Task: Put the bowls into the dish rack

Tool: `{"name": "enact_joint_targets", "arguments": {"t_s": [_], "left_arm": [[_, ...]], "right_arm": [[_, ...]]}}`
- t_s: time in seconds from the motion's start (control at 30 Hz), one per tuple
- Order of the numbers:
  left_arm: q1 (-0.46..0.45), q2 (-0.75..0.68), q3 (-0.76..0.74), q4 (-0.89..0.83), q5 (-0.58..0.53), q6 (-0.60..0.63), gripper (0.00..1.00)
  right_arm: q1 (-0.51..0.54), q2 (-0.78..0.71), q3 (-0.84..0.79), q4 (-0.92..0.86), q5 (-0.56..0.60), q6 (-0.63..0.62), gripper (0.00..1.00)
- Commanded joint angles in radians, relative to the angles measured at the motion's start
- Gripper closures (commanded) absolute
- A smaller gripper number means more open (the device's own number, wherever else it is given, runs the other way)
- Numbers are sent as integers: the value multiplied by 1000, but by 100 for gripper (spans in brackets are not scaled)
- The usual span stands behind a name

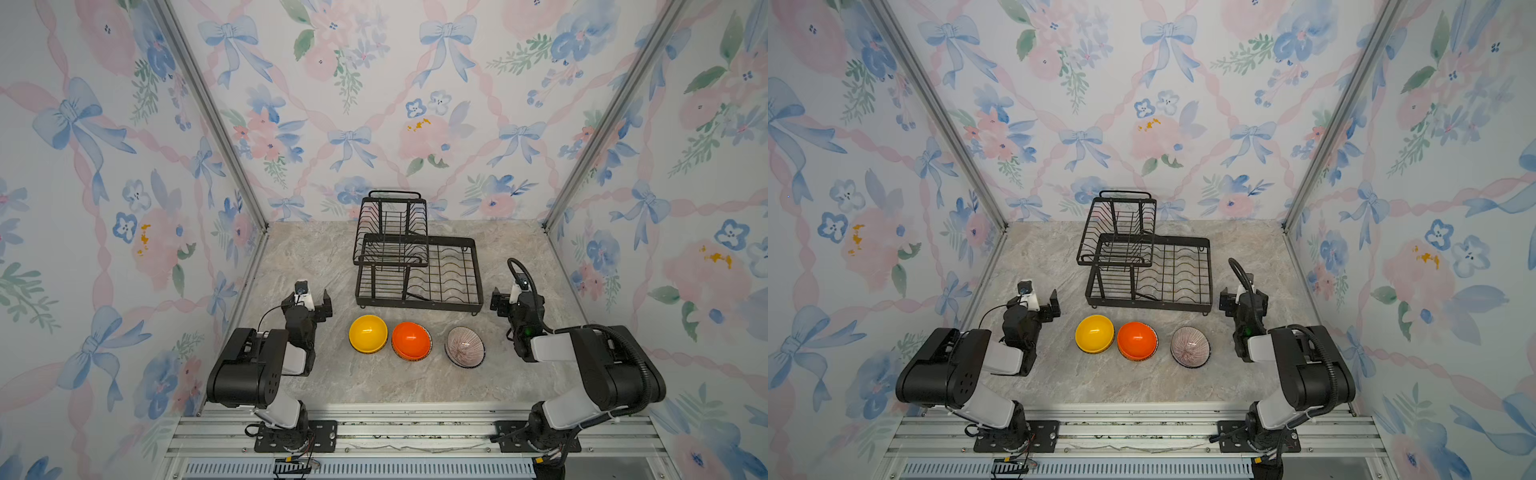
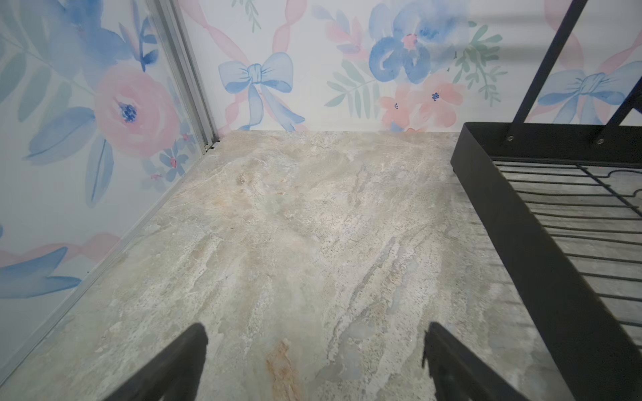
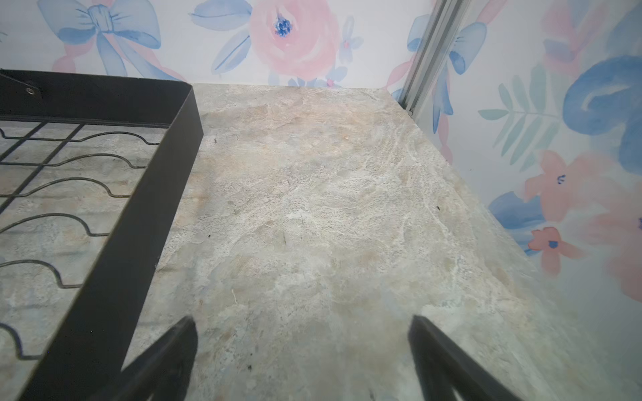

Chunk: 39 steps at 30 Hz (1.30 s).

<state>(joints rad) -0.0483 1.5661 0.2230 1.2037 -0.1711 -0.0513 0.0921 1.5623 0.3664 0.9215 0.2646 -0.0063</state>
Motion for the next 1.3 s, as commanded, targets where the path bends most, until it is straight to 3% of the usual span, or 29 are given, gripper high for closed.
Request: {"name": "enact_joint_targets", "arguments": {"t_s": [0.0, 0.37, 1.17, 1.27], "left_arm": [[-2, 0, 13, 12, -6, 21, 2], [10, 2, 20, 6, 59, 30, 2], [10, 0, 18, 4, 59, 30, 2], [8, -26, 29, -31, 8, 20, 2]], "right_arm": [[-12, -10, 14, 13, -12, 23, 3], [-20, -12, 17, 8, -25, 26, 3], [-17, -12, 14, 13, -21, 23, 3], [-13, -30, 24, -21, -5, 24, 3]]}}
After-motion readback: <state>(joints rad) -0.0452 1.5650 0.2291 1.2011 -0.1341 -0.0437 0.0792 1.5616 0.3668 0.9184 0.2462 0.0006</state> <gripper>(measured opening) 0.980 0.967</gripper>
